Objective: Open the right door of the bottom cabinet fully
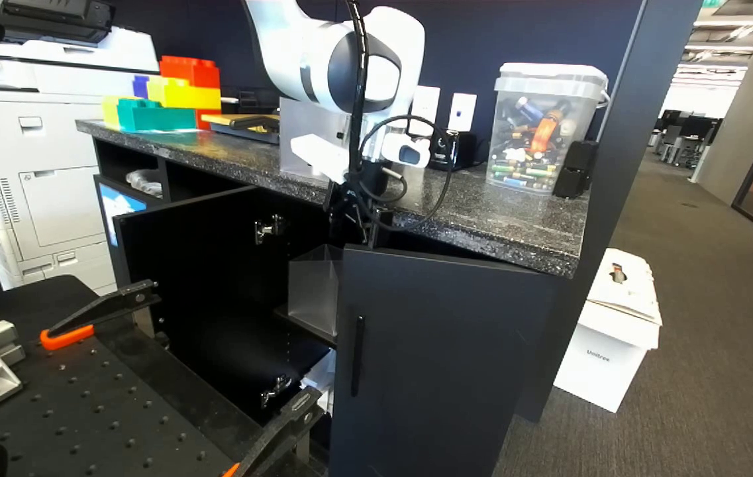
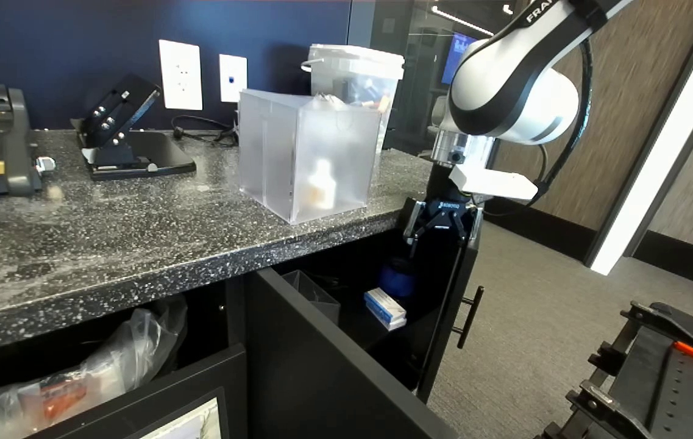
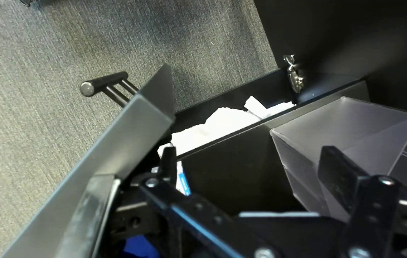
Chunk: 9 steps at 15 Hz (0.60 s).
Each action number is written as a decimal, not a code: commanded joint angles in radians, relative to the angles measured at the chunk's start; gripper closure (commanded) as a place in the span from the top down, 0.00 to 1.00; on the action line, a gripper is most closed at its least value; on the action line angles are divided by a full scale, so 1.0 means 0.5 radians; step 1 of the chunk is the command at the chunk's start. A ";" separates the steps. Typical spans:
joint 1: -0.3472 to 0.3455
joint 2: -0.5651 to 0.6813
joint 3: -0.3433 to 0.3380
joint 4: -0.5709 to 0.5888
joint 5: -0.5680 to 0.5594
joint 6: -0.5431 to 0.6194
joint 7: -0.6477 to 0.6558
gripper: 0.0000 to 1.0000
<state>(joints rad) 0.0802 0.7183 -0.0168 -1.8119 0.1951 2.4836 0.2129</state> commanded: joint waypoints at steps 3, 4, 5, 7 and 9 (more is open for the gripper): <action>-0.078 -0.326 -0.038 -0.517 -0.049 -0.115 -0.016 1.00; -0.064 -0.377 -0.090 -0.605 -0.102 -0.225 0.040 1.00; -0.056 -0.417 -0.137 -0.684 -0.159 -0.271 0.070 1.00; -0.044 -0.461 -0.255 -0.803 -0.307 -0.375 0.160 1.00; -0.057 -0.469 -0.349 -0.880 -0.438 -0.471 0.242 1.00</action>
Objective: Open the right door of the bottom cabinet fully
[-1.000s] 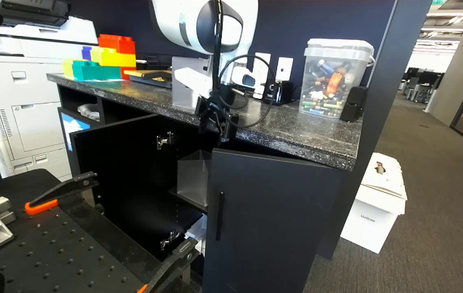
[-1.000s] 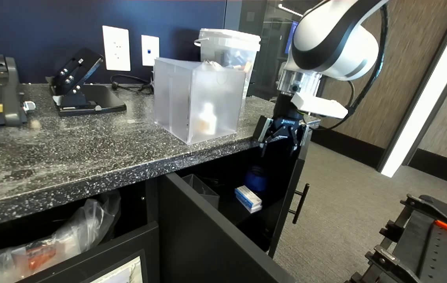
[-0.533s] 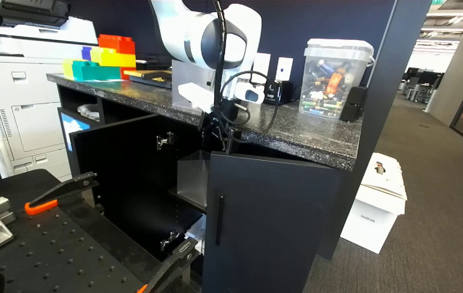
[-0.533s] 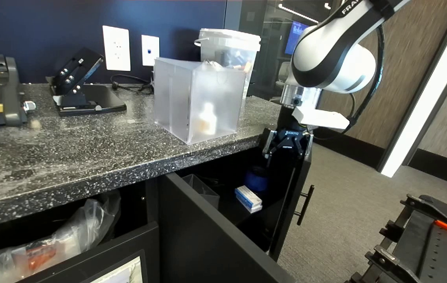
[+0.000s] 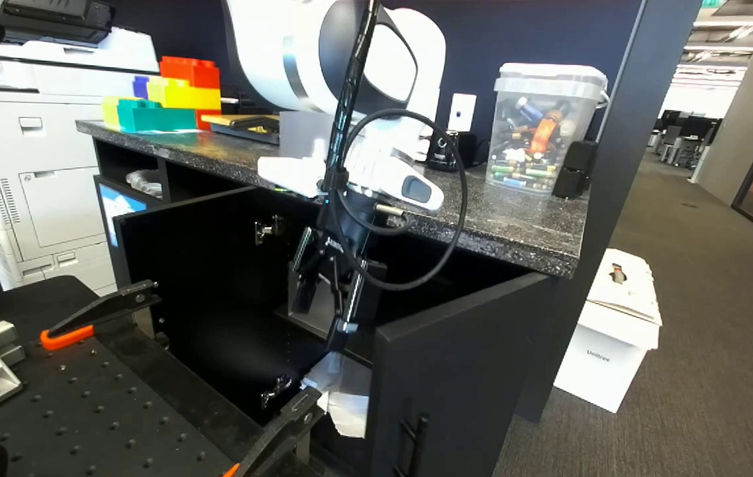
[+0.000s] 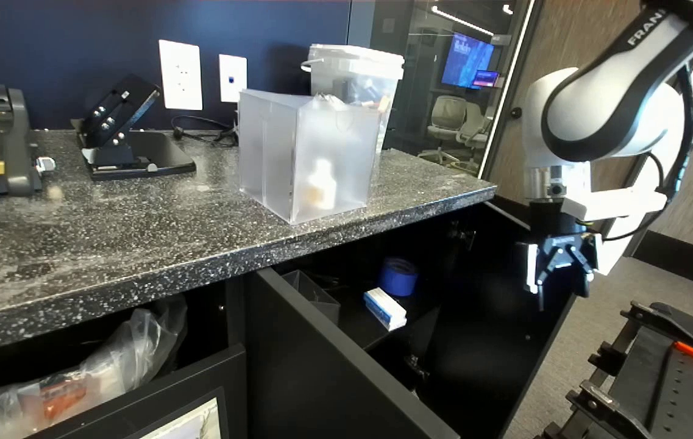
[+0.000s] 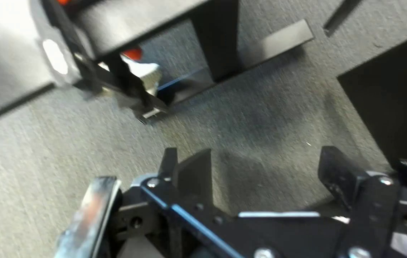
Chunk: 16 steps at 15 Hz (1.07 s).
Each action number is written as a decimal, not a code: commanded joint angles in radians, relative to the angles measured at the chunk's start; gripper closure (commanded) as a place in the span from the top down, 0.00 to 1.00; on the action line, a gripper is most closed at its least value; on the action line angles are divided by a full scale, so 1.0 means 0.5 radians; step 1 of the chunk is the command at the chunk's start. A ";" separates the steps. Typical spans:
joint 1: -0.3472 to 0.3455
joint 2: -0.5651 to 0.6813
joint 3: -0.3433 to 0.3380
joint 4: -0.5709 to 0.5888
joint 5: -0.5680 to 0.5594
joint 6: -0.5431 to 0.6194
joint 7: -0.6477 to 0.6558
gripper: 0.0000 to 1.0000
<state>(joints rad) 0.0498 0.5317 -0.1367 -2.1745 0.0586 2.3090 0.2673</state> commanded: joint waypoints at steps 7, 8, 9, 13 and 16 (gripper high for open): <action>-0.099 -0.138 -0.198 -0.138 -0.267 -0.235 0.157 1.00; -0.099 -0.171 -0.176 -0.141 -0.255 -0.252 0.140 1.00; -0.088 -0.233 -0.153 -0.171 -0.251 -0.245 0.125 1.00; -0.117 -0.509 0.021 -0.319 -0.129 -0.174 -0.091 1.00; -0.117 -0.624 0.114 -0.350 -0.058 -0.206 -0.202 1.00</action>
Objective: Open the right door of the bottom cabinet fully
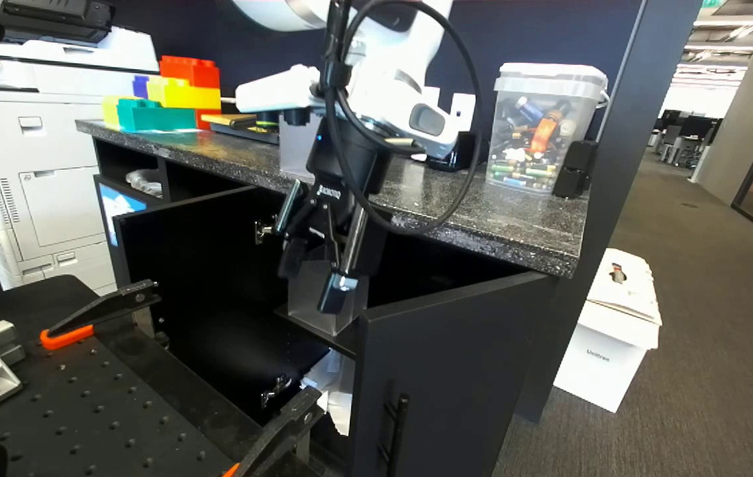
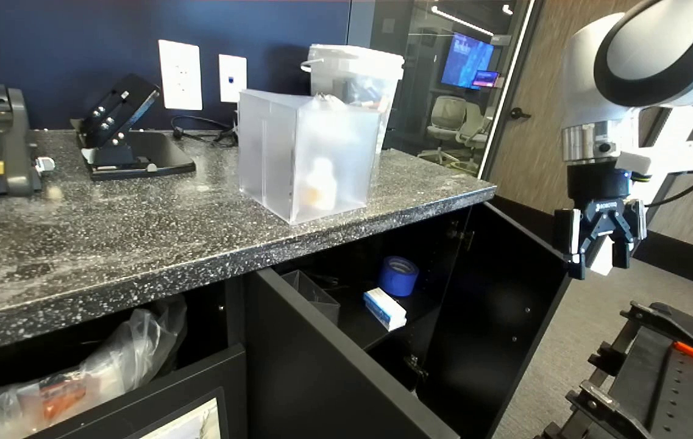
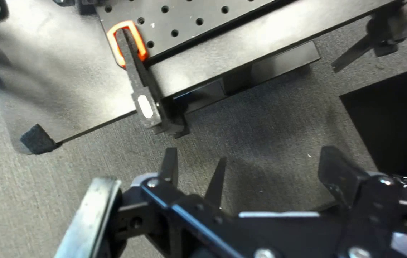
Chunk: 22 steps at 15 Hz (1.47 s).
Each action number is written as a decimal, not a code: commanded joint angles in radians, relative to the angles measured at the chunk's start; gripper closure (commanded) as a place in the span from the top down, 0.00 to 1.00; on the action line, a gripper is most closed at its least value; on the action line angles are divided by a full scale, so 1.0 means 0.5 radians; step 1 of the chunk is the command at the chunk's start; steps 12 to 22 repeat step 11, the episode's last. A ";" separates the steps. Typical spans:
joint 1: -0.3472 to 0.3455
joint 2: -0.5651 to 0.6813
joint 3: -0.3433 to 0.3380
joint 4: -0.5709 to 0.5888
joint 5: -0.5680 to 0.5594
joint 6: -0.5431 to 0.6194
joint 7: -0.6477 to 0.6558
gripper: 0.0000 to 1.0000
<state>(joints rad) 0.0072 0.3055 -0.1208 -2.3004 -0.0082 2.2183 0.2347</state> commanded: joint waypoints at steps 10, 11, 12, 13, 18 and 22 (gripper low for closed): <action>-0.020 -0.198 0.138 -0.112 0.098 -0.005 -0.203 1.00; -0.020 -0.198 0.138 -0.112 0.098 -0.005 -0.205 1.00; -0.020 -0.198 0.138 -0.112 0.098 -0.005 -0.205 1.00; -0.020 -0.198 0.138 -0.112 0.098 -0.005 -0.205 1.00; -0.020 -0.198 0.138 -0.112 0.098 -0.005 -0.205 1.00; -0.020 -0.198 0.138 -0.112 0.098 -0.005 -0.205 1.00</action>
